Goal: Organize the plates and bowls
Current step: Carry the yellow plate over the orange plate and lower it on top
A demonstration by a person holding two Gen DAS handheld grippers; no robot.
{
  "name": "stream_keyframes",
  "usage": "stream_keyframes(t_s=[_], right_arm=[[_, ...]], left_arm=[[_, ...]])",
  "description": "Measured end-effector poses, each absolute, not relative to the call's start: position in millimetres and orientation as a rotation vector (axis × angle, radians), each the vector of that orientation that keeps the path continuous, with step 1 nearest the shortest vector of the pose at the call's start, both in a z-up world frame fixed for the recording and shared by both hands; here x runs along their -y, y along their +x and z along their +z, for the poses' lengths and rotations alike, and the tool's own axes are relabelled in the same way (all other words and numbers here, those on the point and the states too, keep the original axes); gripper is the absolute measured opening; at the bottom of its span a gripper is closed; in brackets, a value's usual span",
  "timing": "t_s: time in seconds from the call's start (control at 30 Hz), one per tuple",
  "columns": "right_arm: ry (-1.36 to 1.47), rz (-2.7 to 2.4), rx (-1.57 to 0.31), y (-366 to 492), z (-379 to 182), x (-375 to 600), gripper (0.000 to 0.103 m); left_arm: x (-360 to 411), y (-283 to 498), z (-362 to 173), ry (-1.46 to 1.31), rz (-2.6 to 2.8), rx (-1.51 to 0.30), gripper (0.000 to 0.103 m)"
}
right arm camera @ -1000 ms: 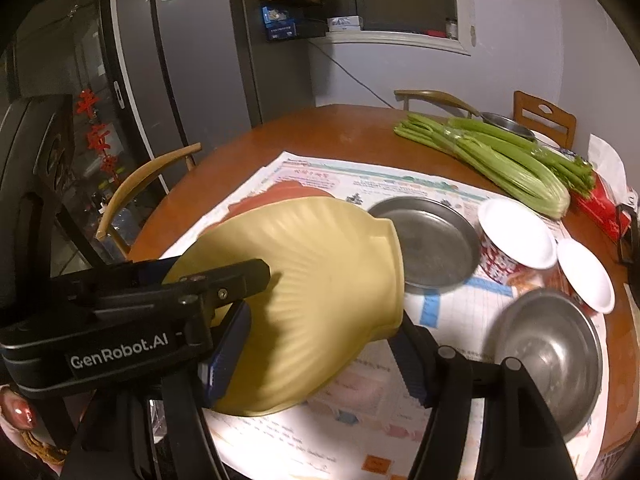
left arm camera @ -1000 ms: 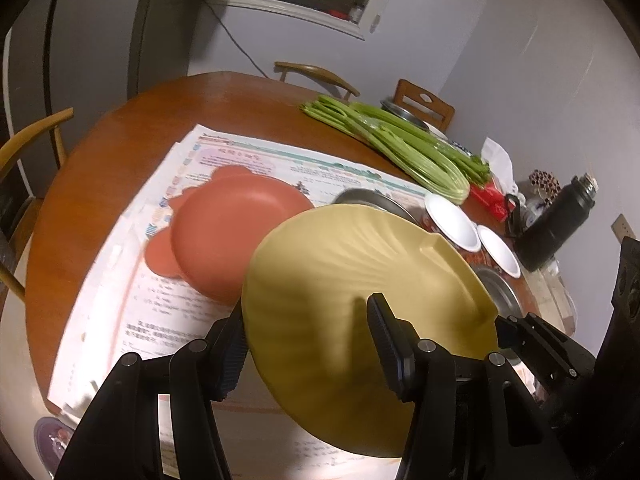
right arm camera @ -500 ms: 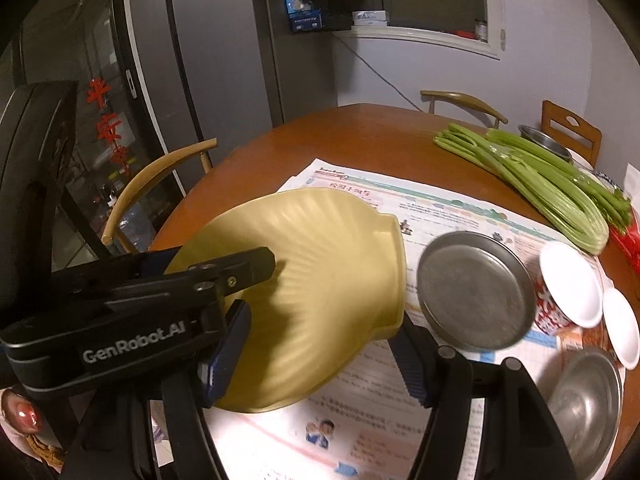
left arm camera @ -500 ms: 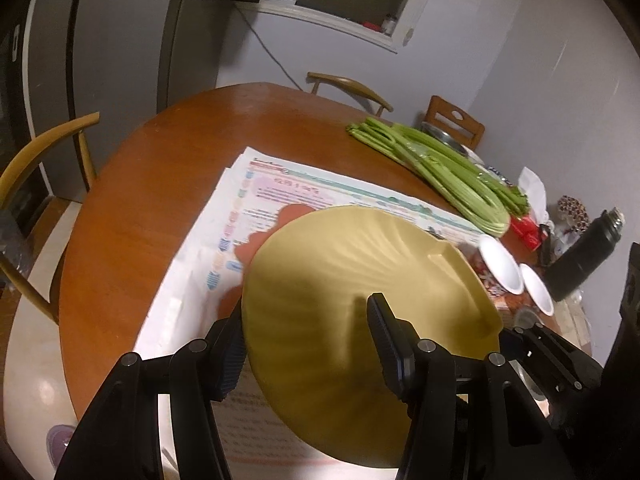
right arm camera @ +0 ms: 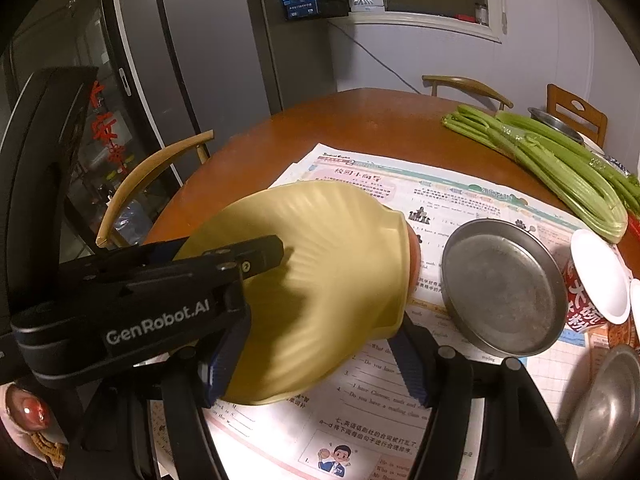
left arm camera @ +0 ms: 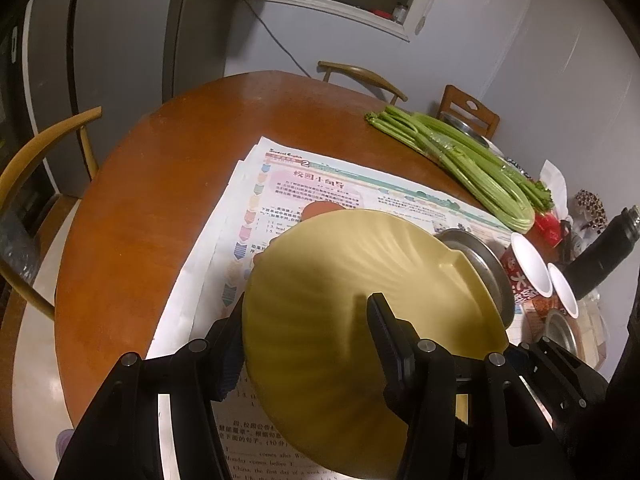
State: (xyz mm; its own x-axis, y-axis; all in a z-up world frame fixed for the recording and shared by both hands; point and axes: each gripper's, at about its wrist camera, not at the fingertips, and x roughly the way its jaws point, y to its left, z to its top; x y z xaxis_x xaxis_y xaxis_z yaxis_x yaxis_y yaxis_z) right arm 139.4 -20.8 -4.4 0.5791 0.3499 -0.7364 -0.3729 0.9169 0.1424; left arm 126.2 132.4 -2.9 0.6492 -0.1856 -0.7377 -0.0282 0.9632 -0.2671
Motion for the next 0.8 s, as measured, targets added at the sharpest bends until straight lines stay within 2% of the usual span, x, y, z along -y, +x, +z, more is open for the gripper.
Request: stream_keyframes(t_s=[0.8], right_arm=[[-0.015,0.446,-0.868,138,-19,22,0.068]], left_arm=[[-124,146,-19,-0.223,-0.031,-0.883,0.058]])
